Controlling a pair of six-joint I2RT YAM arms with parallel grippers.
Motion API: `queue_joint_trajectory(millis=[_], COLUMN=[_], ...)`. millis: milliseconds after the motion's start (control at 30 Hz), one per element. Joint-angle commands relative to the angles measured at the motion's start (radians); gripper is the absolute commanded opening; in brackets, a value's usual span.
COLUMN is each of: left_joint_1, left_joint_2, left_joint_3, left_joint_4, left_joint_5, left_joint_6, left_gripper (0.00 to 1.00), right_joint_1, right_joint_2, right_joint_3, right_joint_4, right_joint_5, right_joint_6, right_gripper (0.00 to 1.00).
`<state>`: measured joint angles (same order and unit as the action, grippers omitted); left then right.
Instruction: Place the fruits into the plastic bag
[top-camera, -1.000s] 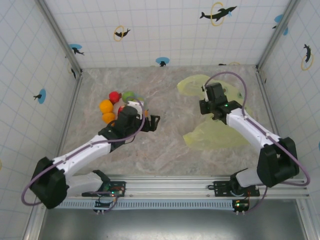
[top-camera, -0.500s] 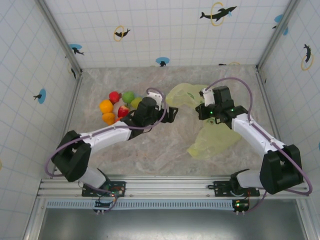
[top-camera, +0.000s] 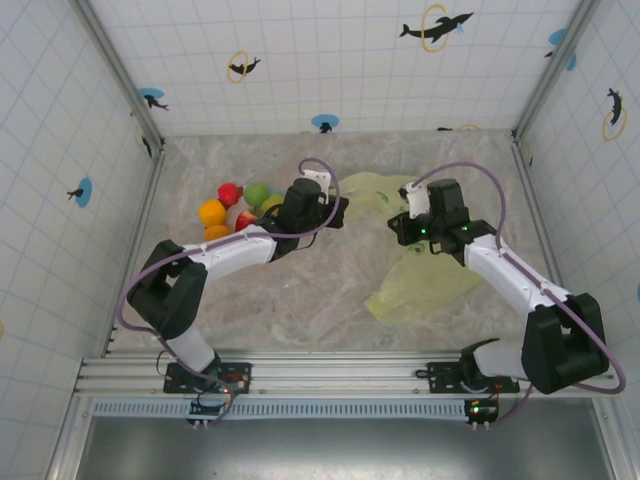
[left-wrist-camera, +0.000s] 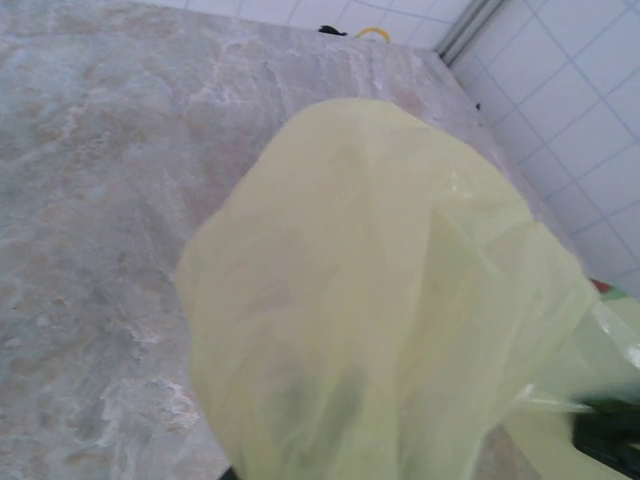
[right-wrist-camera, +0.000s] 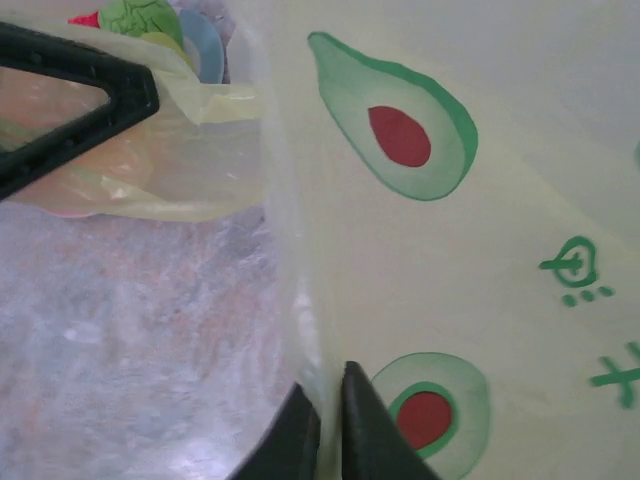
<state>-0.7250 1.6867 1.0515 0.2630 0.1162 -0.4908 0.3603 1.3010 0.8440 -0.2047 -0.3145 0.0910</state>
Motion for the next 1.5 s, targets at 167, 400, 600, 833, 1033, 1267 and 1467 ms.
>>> queue_joint_trajectory(millis=[167,400,600,833,1033,1267,1467], left_joint_1=[-0.002,-0.001,-0.002,-0.002,-0.001,0.007,0.009], left_joint_2=[-0.051,-0.053,-0.06,-0.067,-0.08,-0.081,-0.078], left_joint_3=[0.029,0.024,0.028,0.051,0.051,0.051,0.047], left_joint_4=[-0.019,-0.021,-0.016,-0.05,-0.062,-0.053,-0.049], left_joint_5=[0.18,0.221,0.227,0.203,0.175,0.16,0.163], left_joint_6=[-0.002,-0.017,-0.05,-0.09,-0.104,-0.146,-0.159], left_gripper=[0.0,0.0,0.0,0.0,0.0,0.0,0.0], right_joint_1=[0.003,0.032,0.128,0.254,0.312,0.368,0.428], right_joint_2=[-0.034,-0.03,-0.005,0.018,0.018,0.015,0.025], right_joint_3=[-0.056,-0.05,-0.042,-0.054,-0.078,-0.107,-0.13], right_joint_4=[0.14,0.16,0.095,0.063,0.034,-0.011,0.027], right_joint_5=[0.045,0.145,0.376,0.723,0.94,1.044,1.042], right_joint_6=[0.062,0.047,-0.044,-0.086,-0.085,-0.018,0.019], right_gripper=[0.39,0.45,0.51,0.57,0.57,0.59,0.62])
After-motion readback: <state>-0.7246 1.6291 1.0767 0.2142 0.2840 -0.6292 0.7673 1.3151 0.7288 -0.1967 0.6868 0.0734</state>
